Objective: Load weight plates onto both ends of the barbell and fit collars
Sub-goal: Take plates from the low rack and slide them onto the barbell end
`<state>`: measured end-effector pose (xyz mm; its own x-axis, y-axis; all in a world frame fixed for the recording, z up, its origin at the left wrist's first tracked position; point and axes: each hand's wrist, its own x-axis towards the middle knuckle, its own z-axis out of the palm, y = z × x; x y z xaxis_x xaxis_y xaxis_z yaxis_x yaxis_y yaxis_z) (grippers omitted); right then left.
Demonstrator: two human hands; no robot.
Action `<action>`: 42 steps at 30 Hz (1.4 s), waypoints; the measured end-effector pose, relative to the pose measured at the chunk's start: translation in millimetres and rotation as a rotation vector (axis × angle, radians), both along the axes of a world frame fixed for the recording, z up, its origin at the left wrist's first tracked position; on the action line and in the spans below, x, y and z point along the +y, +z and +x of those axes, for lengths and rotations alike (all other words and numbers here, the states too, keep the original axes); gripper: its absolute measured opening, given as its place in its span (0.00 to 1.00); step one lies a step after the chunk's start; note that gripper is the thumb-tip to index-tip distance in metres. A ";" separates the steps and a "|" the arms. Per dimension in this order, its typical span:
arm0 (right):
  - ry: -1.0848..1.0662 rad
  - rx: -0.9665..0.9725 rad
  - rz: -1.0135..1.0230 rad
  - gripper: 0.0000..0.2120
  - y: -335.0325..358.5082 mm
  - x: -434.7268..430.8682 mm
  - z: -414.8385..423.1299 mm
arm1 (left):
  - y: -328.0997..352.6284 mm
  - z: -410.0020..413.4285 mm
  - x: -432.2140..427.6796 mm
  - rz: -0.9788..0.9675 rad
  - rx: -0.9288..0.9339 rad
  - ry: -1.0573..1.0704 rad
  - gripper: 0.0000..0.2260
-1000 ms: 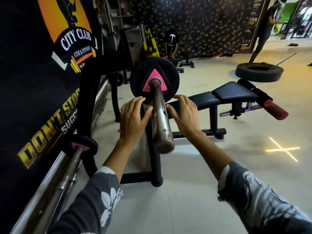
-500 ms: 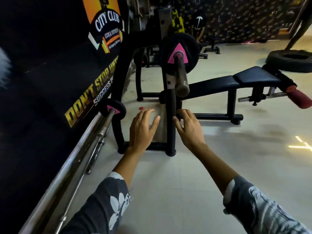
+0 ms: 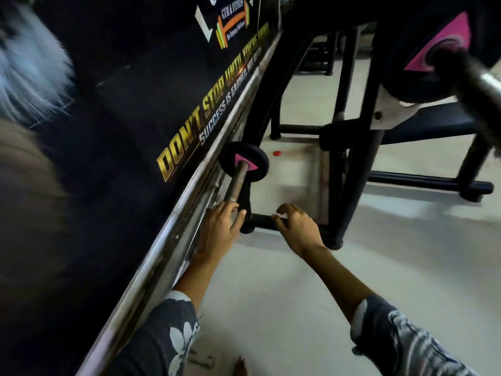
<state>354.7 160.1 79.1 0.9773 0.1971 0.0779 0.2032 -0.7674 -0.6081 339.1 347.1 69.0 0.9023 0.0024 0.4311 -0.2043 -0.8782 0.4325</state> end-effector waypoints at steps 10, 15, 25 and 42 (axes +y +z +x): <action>-0.085 -0.025 -0.307 0.17 -64.4 105.2 177.0 | -82.6 190.9 123.1 0.038 0.207 0.051 0.18; -0.336 0.127 0.140 0.24 -133.3 129.2 283.7 | -155.7 302.4 137.6 -0.332 0.341 0.187 0.16; -0.287 0.075 0.667 0.15 -209.6 118.3 413.0 | -216.8 440.7 149.9 -0.814 0.240 0.010 0.27; -0.537 0.010 0.774 0.27 -229.9 153.0 249.3 | -228.6 281.8 169.8 -0.743 0.028 0.024 0.31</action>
<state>604.0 313.1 -150.8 0.9237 -0.3829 -0.0099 -0.0681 -0.1387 -0.9880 620.9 517.0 -159.5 0.9090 0.3038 0.2852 -0.1692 -0.3563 0.9189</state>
